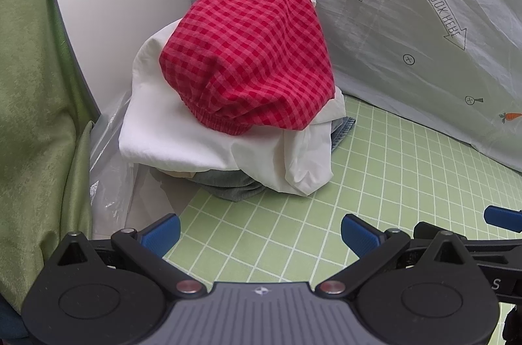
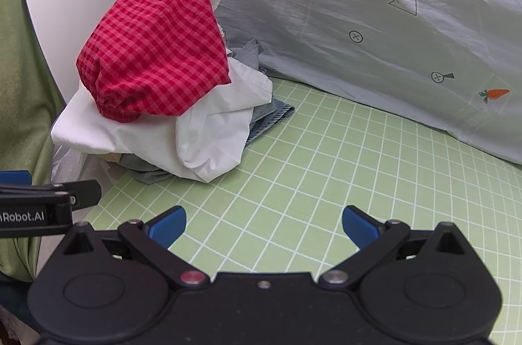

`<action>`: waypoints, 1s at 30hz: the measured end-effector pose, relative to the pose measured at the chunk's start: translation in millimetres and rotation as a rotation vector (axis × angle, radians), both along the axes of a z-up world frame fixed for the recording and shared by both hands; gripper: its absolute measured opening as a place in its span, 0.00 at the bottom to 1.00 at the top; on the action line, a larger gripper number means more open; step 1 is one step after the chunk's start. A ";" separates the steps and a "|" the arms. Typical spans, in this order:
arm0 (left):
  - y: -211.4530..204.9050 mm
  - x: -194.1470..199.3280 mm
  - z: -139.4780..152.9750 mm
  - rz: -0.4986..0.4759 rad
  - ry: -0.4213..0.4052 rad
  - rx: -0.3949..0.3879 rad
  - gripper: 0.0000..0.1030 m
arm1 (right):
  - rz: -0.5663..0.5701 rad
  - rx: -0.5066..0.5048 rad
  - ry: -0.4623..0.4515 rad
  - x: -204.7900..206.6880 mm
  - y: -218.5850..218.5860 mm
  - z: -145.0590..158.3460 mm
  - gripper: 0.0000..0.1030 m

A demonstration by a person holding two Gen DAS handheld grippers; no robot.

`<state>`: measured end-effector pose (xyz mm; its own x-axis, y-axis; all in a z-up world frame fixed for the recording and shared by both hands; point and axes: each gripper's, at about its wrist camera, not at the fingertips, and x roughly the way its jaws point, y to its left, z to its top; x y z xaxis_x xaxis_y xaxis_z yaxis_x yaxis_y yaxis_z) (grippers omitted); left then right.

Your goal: Fold clothes

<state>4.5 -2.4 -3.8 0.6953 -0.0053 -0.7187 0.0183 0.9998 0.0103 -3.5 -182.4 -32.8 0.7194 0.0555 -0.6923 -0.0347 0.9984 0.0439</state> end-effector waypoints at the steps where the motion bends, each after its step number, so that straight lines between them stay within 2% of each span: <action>1: 0.0 -0.1 -0.1 -0.001 0.001 0.000 1.00 | 0.000 0.000 0.001 -0.2 -0.2 -0.1 1.00; 20: 2.8 -0.5 -1.4 0.000 0.015 -0.008 1.00 | 0.010 0.010 0.001 -2.3 -1.6 -4.2 1.00; 25: 2.9 1.8 -1.2 0.012 0.017 0.010 1.00 | 0.018 0.008 0.007 -0.1 0.5 -5.5 1.00; 30: 8.3 8.3 -1.6 0.034 0.038 -0.016 1.00 | 0.034 0.000 0.012 7.1 3.1 -4.9 1.00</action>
<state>12.7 5.9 -5.4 0.6677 0.0065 -0.7444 -0.0159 0.9999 -0.0056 3.6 -179.2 -37.7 0.7091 0.0803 -0.7006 -0.0684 0.9966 0.0450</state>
